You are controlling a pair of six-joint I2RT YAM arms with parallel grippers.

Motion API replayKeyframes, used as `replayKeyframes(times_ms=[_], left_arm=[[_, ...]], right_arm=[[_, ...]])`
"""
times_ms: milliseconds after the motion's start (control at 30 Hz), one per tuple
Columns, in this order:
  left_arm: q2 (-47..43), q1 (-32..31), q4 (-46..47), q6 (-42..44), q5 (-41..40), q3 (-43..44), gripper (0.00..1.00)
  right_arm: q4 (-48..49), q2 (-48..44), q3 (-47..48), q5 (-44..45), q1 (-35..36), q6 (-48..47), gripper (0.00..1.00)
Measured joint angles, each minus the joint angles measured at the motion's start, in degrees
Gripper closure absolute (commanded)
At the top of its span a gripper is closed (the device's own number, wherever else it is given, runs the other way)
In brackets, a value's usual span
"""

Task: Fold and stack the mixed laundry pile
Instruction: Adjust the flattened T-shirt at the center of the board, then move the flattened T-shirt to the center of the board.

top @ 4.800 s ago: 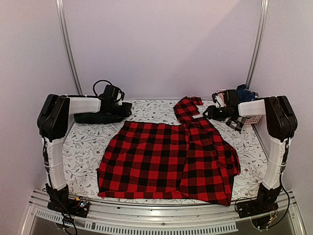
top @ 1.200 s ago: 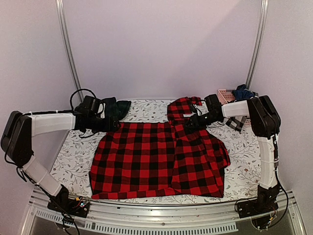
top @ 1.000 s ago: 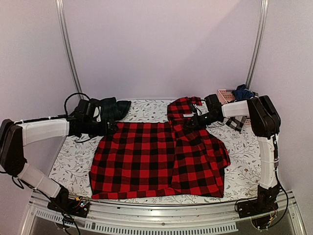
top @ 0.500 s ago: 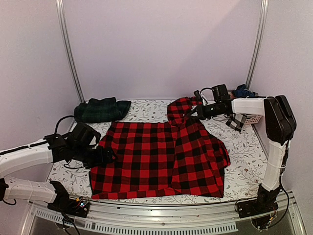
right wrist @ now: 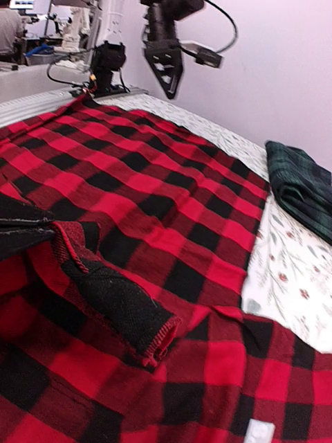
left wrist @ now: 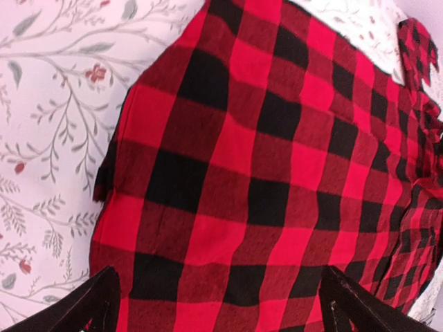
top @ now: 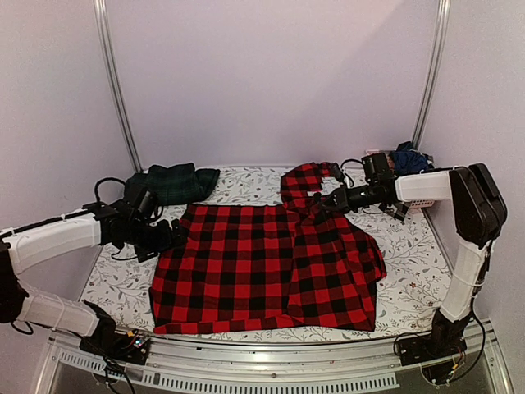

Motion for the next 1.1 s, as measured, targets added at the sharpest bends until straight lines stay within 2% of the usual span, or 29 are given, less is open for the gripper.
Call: replayKeyframes(times_ms=[167,333,367,400,433,500,600,733,967,1100], left_arm=[[3.98,4.52,5.03,5.16,0.42,5.01,0.0],[8.11,10.08,9.46,10.25,2.25,8.0,0.0],[9.01,10.71,10.34,11.19,2.86,8.55,0.0],[9.77,11.13,10.97,11.96,3.23,9.05,0.0],[10.69,11.45,11.76,12.9,3.8,9.64,0.0],[12.96,11.76,13.16,14.67,5.11,11.04,0.0],[16.46,11.76,15.52,17.03,7.72,12.72,0.0],[21.0,11.54,18.51,18.97,11.39,13.64,0.0],[31.06,8.31,20.72,20.96,13.86,16.11,0.0],[34.62,5.66,21.59,20.98,13.94,16.85,0.0]], right_arm=[[3.04,-11.04,-12.22,-6.8,4.17,2.91,1.0],[4.5,-20.57,-24.65,-11.69,13.38,4.61,0.98],[3.89,-21.75,-27.58,-12.79,15.13,4.83,0.81],[3.23,-22.29,-29.44,-13.62,16.26,5.05,0.59],[2.08,-22.77,-30.88,-14.08,16.92,5.31,0.49],[-1.38,-23.61,-32.13,-13.73,16.9,4.79,0.44],[-2.64,-25.09,-30.42,-11.32,15.17,3.56,0.44],[-1.62,-23.12,-20.74,-5.6,10.49,2.67,0.46],[1.51,-3.41,-0.5,5.66,7.19,1.44,0.48],[0.87,5.25,1.42,9.2,6.69,1.29,0.51]])
